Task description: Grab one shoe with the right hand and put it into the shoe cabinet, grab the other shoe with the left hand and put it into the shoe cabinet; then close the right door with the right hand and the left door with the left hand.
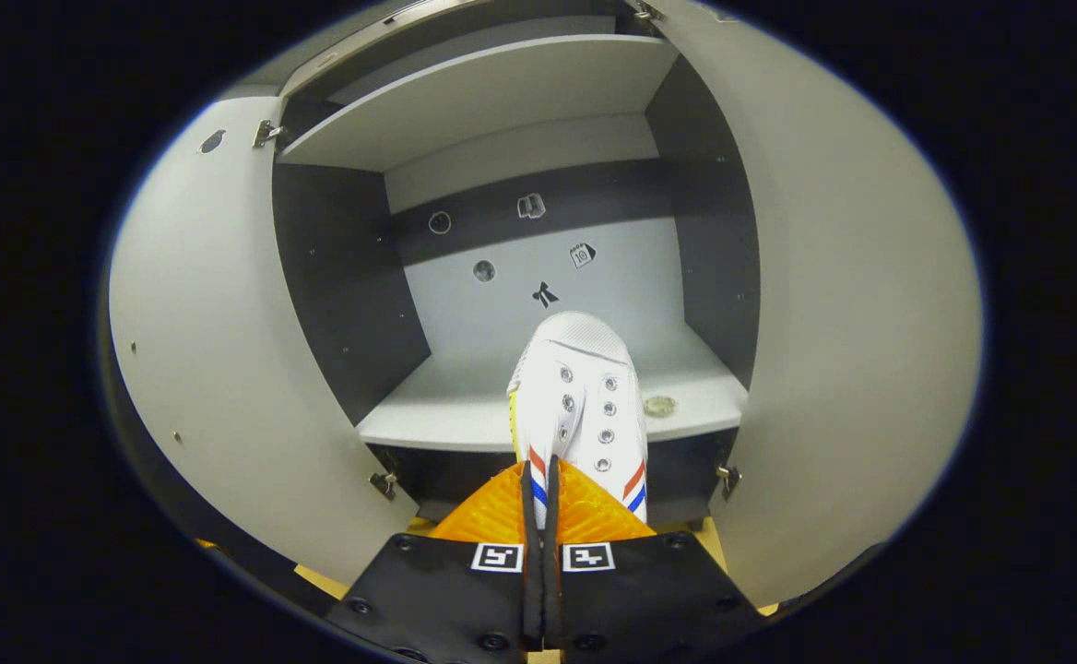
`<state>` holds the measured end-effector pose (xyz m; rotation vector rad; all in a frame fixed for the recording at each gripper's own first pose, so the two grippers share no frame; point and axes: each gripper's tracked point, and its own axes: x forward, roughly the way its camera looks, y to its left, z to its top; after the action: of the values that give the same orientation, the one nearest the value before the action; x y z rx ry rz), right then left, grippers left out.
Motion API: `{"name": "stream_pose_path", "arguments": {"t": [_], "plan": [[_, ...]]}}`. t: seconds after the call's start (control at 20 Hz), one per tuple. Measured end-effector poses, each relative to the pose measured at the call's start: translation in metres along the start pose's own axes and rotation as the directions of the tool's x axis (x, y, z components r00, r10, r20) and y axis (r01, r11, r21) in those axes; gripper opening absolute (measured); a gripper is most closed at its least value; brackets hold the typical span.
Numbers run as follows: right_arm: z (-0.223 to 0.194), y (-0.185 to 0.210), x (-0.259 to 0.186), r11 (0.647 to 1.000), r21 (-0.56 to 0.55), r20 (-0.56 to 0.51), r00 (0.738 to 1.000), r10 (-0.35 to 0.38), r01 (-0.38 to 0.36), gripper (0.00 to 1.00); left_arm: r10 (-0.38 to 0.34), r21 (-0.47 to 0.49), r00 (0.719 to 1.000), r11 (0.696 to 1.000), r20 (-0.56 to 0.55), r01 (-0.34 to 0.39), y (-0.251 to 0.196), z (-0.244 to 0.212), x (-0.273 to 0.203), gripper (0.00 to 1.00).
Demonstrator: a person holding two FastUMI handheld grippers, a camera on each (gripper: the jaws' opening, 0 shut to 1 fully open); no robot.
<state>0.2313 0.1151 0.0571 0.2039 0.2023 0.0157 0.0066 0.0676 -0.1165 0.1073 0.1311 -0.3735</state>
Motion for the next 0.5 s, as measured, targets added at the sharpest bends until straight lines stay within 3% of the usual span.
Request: {"name": "stream_pose_path", "arguments": {"t": [0.35, 0.5], "plan": [[0.069, -0.008, 0.047, 0.999, 0.019, 0.101, 0.994, -0.03, 0.028, 0.01, -0.035, -0.131, 0.998, 0.991, 0.043, 0.04, -0.005, 0.019, 0.013, 0.94], [0.091, -0.018, 0.068, 0.997, 0.061, 0.135, 0.989, -0.055, 0.047, 0.01, -0.009, -0.144, 0.998, 0.989, 0.069, 0.019, 0.001, 0.028, 0.019, 0.94]]}}
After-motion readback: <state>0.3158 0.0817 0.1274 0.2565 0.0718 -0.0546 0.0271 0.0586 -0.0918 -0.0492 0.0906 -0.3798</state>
